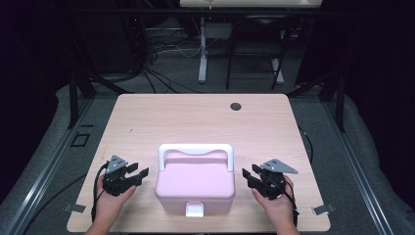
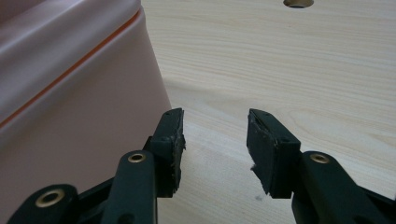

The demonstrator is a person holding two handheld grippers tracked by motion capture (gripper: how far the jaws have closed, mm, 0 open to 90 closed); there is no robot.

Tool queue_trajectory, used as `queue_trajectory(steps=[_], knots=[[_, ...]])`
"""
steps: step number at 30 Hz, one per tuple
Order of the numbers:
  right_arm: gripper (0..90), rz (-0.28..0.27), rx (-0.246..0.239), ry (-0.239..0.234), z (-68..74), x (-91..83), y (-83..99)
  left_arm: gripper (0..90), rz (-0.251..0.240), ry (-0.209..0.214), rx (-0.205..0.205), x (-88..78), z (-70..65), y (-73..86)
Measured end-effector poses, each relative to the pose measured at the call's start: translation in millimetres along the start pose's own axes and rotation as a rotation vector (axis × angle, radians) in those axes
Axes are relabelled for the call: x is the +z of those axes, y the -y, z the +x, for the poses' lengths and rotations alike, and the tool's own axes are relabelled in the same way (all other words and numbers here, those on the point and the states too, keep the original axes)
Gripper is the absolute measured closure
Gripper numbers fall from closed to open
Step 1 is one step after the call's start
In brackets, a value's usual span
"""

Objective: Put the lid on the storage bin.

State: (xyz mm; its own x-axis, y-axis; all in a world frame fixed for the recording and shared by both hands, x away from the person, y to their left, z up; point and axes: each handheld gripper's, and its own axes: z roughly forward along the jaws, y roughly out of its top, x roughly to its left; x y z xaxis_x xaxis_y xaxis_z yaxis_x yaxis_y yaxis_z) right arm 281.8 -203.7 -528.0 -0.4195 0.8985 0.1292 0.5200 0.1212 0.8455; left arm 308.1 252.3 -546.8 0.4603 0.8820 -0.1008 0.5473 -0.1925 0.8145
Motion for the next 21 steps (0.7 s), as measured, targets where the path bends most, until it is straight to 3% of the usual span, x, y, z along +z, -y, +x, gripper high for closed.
queue_trajectory(steps=[9,21], knots=[[54.9,0.009,0.003,-0.001,-0.6,3.7,2.7,46.6,-0.004,-0.034,-0.022,-1.0,8.7,2.6],[53.6,0.013,0.013,-0.006,-2.0,6.1,4.9,45.2,-0.005,-0.036,-0.018,-1.1,9.0,2.6]])
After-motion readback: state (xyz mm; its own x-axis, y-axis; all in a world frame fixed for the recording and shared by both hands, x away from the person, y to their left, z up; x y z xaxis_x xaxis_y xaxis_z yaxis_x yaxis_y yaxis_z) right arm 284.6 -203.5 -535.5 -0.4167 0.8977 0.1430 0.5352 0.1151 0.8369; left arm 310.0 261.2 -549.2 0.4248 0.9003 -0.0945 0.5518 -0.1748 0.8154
